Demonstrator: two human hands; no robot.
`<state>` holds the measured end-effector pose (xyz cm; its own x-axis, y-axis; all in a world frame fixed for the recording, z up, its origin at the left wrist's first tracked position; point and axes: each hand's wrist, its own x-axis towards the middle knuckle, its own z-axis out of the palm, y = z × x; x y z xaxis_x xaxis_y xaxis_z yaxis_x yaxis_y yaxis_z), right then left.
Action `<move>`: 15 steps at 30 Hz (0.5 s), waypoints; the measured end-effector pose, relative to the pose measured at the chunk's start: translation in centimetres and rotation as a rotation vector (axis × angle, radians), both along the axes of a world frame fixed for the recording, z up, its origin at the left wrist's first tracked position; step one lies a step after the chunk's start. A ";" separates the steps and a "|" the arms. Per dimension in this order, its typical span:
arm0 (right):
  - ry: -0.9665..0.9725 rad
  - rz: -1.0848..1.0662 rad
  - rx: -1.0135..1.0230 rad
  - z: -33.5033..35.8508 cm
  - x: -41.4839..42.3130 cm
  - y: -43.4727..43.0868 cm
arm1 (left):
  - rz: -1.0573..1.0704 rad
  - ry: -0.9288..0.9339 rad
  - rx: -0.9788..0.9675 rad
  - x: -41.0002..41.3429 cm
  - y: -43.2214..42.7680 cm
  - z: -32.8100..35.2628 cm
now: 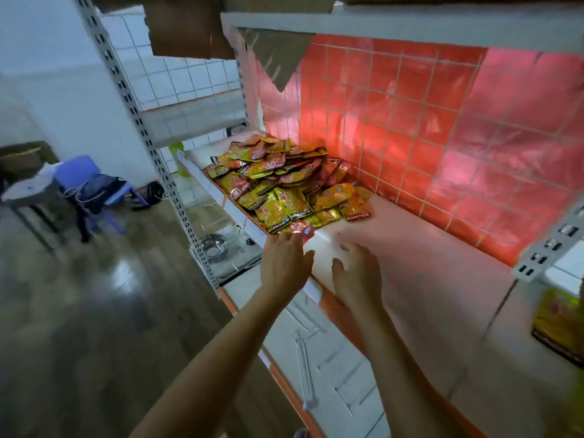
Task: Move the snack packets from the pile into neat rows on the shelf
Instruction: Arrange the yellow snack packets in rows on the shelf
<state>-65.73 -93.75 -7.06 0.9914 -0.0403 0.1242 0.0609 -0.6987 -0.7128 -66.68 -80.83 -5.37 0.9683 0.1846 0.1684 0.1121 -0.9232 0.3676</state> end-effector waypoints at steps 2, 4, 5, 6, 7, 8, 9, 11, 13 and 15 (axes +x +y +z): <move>0.010 0.022 -0.020 0.0 3.1 1.3 | -0.008 0.024 0.003 2.4 1.3 -0.1; 0.001 0.037 -0.057 0.1 5.6 2.3 | -0.089 0.040 0.017 4.4 2.2 -0.2; -0.007 0.043 -0.066 0.2 6.6 2.7 | -0.134 0.049 0.023 5.2 2.4 -0.3; -0.008 0.043 -0.058 0.2 7.6 3.0 | -0.171 0.061 0.025 6.0 2.7 -0.5; -0.006 0.035 -0.036 0.3 8.5 3.3 | -0.192 0.070 0.022 6.6 2.9 -0.7; -0.008 0.017 -0.007 0.2 9.3 3.6 | -0.197 0.068 0.009 7.2 3.1 -0.8; -0.022 -0.005 0.009 0.2 10.1 3.8 | -0.197 0.055 -0.013 7.8 3.3 -0.9; -0.060 -0.058 -0.003 0.2 11.7 4.0 | -0.190 0.024 -0.044 8.7 3.5 -0.7; -0.061 -0.130 -0.017 0.6 13.1 3.9 | -0.138 0.036 -0.041 9.6 3.6 -0.4; -0.030 -0.174 -0.035 0.8 14.4 3.6 | -0.041 0.033 -0.024 10.4 3.8 -0.3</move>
